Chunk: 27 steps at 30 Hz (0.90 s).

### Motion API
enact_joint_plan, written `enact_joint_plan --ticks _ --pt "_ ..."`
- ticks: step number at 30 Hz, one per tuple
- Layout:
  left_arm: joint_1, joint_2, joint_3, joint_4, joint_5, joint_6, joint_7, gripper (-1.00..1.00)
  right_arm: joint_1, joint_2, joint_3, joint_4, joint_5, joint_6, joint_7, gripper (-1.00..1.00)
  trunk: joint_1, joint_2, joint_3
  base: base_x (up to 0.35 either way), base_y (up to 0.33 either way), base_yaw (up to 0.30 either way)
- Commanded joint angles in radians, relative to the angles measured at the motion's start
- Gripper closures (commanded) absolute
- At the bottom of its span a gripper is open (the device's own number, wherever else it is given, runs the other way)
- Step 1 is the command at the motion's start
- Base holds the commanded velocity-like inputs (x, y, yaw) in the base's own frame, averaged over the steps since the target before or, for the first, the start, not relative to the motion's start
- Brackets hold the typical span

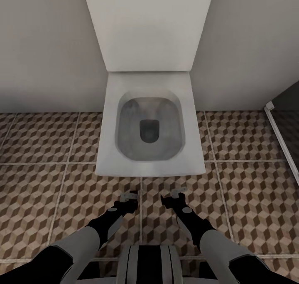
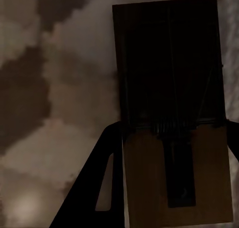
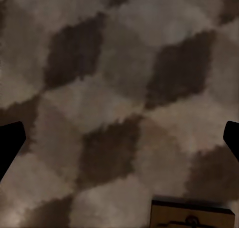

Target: Take the four mousetraps from the cabinet in the bathroom and place them on the bathroom floor. Make sure all four end up on the same floor surface, and ensure that at least two of them are either under or directly next to the same bathroom sink.

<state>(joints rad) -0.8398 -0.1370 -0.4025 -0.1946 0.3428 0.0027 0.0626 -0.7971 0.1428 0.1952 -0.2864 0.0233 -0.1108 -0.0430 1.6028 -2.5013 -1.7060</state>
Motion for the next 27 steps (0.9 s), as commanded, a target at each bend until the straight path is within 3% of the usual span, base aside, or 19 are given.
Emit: enact_joint_plan --ticks 1,2,20,27 --pt "0.0 0.0 -0.007 0.0 0.007 0.0 0.009 1.0 -0.001 0.0 0.004 0.001 0.002 -0.003 -0.005 -1.0 0.0 0.0 0.0 0.0 0.0 0.0" --pt "0.0 0.0 -0.007 0.0 0.007 0.0 0.009 -1.0 -0.001 0.0 0.004 0.001 0.003 -0.003 -0.005 -1.0 0.0 0.0 0.0 0.0 0.0 0.0" --pt "0.0 0.0 -0.008 0.0 0.007 0.0 0.009 -1.0 -0.001 0.0 0.004 0.001 0.003 -0.003 -0.005 -1.0 0.0 0.0 0.0 0.0 0.0 0.0" --pt "0.0 0.0 -0.008 0.0 0.007 0.0 0.009 -1.0 -0.001 0.0 0.004 0.001 0.003 -0.003 -0.005 -1.0 0.0 0.0 0.0 -0.197 0.0 0.0"
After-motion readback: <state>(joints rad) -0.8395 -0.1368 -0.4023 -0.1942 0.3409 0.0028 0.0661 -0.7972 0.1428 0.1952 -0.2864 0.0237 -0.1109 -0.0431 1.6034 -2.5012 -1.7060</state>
